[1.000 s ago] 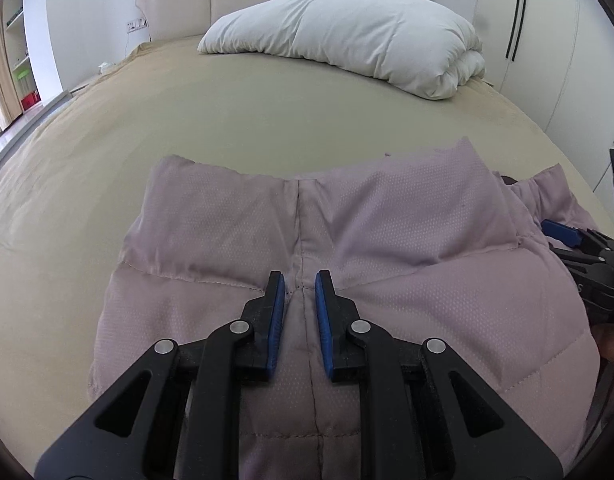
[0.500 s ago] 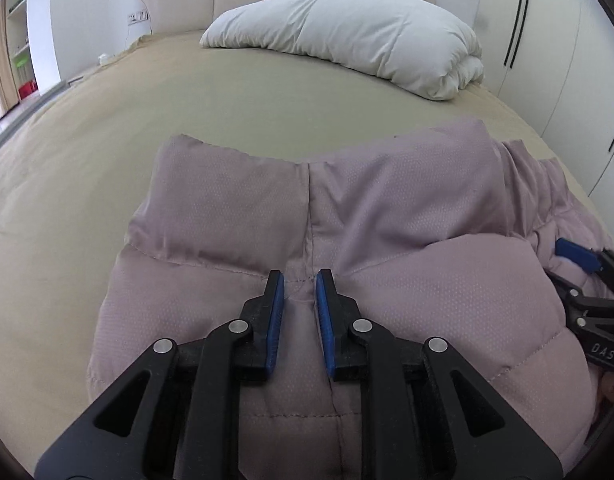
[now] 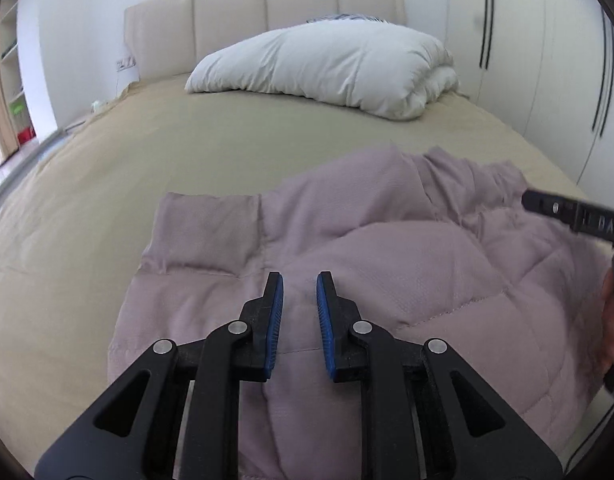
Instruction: Fold large clothes
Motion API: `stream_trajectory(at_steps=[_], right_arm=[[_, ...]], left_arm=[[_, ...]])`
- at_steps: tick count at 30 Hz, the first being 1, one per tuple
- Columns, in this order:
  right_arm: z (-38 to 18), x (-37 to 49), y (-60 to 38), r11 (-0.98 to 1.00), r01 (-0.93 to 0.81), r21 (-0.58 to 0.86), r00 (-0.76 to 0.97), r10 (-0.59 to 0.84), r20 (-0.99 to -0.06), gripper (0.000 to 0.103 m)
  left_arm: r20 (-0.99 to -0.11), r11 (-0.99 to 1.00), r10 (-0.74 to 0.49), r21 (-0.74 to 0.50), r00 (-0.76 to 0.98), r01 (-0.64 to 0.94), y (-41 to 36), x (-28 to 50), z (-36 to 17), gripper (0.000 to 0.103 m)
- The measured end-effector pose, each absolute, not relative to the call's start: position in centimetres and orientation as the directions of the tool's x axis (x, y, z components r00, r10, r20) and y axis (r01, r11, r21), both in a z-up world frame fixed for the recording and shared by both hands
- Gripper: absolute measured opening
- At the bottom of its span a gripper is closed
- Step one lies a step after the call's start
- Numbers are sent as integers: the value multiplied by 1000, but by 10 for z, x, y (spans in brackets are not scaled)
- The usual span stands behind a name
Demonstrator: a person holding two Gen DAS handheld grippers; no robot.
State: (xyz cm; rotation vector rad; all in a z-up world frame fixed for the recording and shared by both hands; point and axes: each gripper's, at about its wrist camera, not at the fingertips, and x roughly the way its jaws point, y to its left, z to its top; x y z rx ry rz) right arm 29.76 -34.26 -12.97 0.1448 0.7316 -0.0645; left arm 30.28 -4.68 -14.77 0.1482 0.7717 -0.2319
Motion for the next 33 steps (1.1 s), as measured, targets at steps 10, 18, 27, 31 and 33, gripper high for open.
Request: stream_trajectory(at_steps=[10, 18, 27, 31, 33], right_arm=[[-195, 330, -365, 987, 157, 38, 687, -82, -722, 96], [-194, 339, -369, 984, 174, 34, 653, -90, -752, 96], [-126, 334, -321, 986, 58, 158, 711, 70, -700, 87], [-170, 366, -286, 1000, -6, 16, 625, 16, -780, 97], [-181, 366, -295, 999, -7, 44, 666, 37, -745, 101]], left_arm=[[-740, 970, -184, -32, 647, 240, -56, 358, -190, 16], [-752, 962, -233, -88, 616, 257, -53, 367, -192, 16], [-718, 983, -185, -121, 671, 142, 11, 357, -152, 17], [-754, 986, -139, -48, 641, 157, -10, 377, -180, 17], [-746, 987, -140, -52, 650, 153, -15, 382, -185, 16]])
